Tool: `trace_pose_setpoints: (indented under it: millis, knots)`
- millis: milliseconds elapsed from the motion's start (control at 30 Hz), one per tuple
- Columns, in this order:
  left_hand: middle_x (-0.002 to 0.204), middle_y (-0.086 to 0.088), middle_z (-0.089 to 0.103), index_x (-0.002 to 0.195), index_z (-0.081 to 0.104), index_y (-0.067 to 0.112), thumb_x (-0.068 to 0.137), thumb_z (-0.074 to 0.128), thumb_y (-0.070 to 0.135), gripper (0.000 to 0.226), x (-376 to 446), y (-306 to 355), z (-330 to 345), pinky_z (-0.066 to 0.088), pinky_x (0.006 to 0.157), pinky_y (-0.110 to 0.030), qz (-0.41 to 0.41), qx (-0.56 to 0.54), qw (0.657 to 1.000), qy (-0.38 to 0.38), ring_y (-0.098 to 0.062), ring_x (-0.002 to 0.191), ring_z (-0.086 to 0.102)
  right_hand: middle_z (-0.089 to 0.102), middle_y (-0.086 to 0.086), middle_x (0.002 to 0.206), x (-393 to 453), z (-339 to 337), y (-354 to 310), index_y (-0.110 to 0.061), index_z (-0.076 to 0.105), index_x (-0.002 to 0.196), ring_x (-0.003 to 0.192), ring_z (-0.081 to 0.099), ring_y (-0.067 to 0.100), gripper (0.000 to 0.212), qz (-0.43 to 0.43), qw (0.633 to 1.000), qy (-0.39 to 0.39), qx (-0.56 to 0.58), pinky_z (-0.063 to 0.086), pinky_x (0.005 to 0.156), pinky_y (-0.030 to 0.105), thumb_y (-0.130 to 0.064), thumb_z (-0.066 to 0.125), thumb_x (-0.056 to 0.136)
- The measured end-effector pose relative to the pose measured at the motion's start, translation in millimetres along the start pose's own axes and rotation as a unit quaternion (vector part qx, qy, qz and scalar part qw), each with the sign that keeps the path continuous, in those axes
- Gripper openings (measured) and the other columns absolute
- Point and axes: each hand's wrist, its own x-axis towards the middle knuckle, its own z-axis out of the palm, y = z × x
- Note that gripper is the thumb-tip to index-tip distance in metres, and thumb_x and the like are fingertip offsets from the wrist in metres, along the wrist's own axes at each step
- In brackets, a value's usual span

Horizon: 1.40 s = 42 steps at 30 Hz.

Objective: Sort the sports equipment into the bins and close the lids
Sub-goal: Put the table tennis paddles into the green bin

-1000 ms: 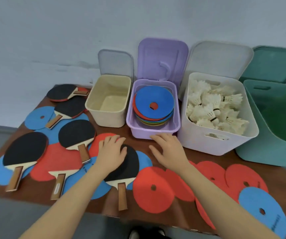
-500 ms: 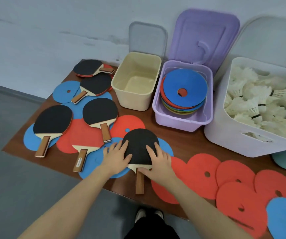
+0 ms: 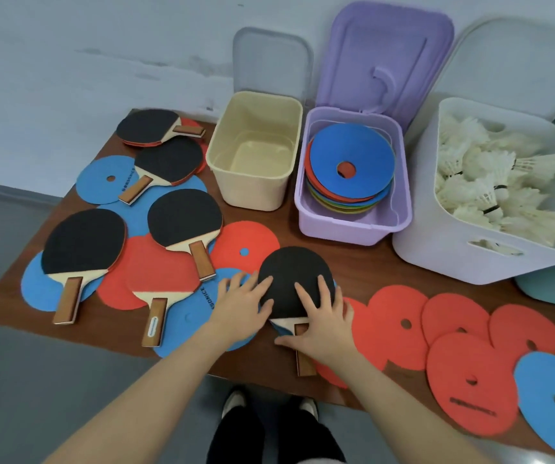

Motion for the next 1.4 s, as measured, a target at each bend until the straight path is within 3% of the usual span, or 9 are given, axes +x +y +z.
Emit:
trace_pose_setpoints:
  millis: [100,200,367,533,700,900,967,1200,1400]
  knots:
    - [0.122,-0.007,0.062,0.119,0.063,0.021,0.083,0.029,0.050,0.057,0.1,-16.8,-5.8,0.045,0.084,-0.050,0.031,0.025,0.999,0.025,-0.036,0.108,0.057,0.027,0.010,0.151,2.0,3.5,-14.0,-0.037,0.038,0.139,0.131,0.028,0.049,0.096,0.041,0.998,0.052,0.018,0.031,0.098,0.058,-0.074,0.066,0.056]
    - [0.135,-0.011,0.051,0.125,0.058,0.021,0.082,0.029,0.053,0.060,1.1,-37.6,-20.0,0.042,0.089,-0.051,-0.013,-0.010,0.998,0.063,-0.040,0.117,0.049,0.049,0.010,0.135,3.3,6.7,-25.2,-0.031,0.056,0.123,0.114,0.047,0.050,0.082,0.038,0.993,0.111,0.008,0.041,0.086,0.056,-0.077,0.058,0.055]
    - [0.157,-0.007,0.002,0.147,0.015,0.030,0.086,0.028,0.069,0.073,15.7,-79.9,-38.8,0.014,0.109,-0.055,-0.147,-0.045,0.985,0.073,-0.042,0.139,0.005,0.040,-0.003,0.142,4.9,5.0,-46.4,-0.036,0.052,0.127,0.129,0.035,0.031,0.086,0.125,0.977,0.151,0.085,0.032,0.098,0.046,-0.082,0.046,0.054]
    - [0.157,-0.003,-0.010,0.147,-0.002,0.033,0.077,0.036,0.078,0.092,42.3,-103.3,-46.6,0.010,0.107,-0.065,-0.217,-0.070,0.974,-0.004,-0.050,0.137,-0.005,0.037,-0.004,0.143,13.2,-1.5,-56.4,-0.033,0.053,0.126,0.132,0.030,0.028,0.080,0.152,0.968,0.165,0.112,0.029,0.101,0.045,-0.073,0.065,0.058]
    - [0.157,-0.001,-0.009,0.148,-0.001,0.032,0.081,0.044,0.065,0.087,43.0,-108.7,-36.0,0.008,0.112,-0.058,-0.188,-0.077,0.979,-0.014,-0.052,0.135,-0.011,0.037,-0.005,0.143,21.1,-1.2,-67.6,-0.033,0.054,0.126,0.132,0.030,0.026,0.083,0.150,0.966,0.168,0.126,0.028,0.102,0.044,-0.076,0.056,0.055]
    - [0.157,0.008,-0.009,0.147,-0.002,0.038,0.088,0.043,0.056,0.076,21.4,-157.0,-37.2,0.002,0.114,-0.054,-0.028,-0.015,0.999,-0.043,-0.044,0.138,-0.014,0.040,-0.005,0.140,20.2,10.8,-74.9,-0.031,0.058,0.122,0.131,0.032,0.027,0.085,0.131,0.967,0.182,0.120,0.031,0.100,0.046,-0.081,0.050,0.054]
    - [0.157,0.008,-0.009,0.146,0.000,0.042,0.088,0.041,0.058,0.072,14.0,-166.3,-36.4,0.001,0.113,-0.056,-0.022,-0.011,0.999,-0.042,-0.042,0.139,-0.013,0.042,-0.003,0.139,21.7,15.0,-79.3,-0.030,0.059,0.121,0.130,0.034,0.028,0.082,0.121,0.965,0.195,0.124,0.032,0.099,0.046,-0.079,0.054,0.055]
    - [0.156,-0.005,-0.003,0.147,-0.001,0.036,0.071,0.040,0.082,0.098,36.8,-151.8,-42.8,0.022,0.107,-0.059,-0.193,-0.060,0.979,-0.022,-0.049,0.136,0.010,0.024,0.001,0.152,33.8,15.7,-91.0,-0.039,0.036,0.138,0.137,0.017,0.036,0.090,0.133,0.986,0.098,0.010,0.019,0.107,0.049,-0.085,0.026,0.062]
    - [0.156,-0.005,0.001,0.146,0.005,0.039,0.072,0.042,0.080,0.092,52.6,-144.1,-41.1,0.023,0.107,-0.055,-0.205,-0.054,0.977,0.004,-0.045,0.132,0.020,0.001,0.002,0.157,37.2,17.0,-108.3,-0.044,0.007,0.146,0.138,0.010,0.042,0.098,0.198,0.979,0.048,0.015,0.016,0.108,0.051,-0.085,0.044,0.065]
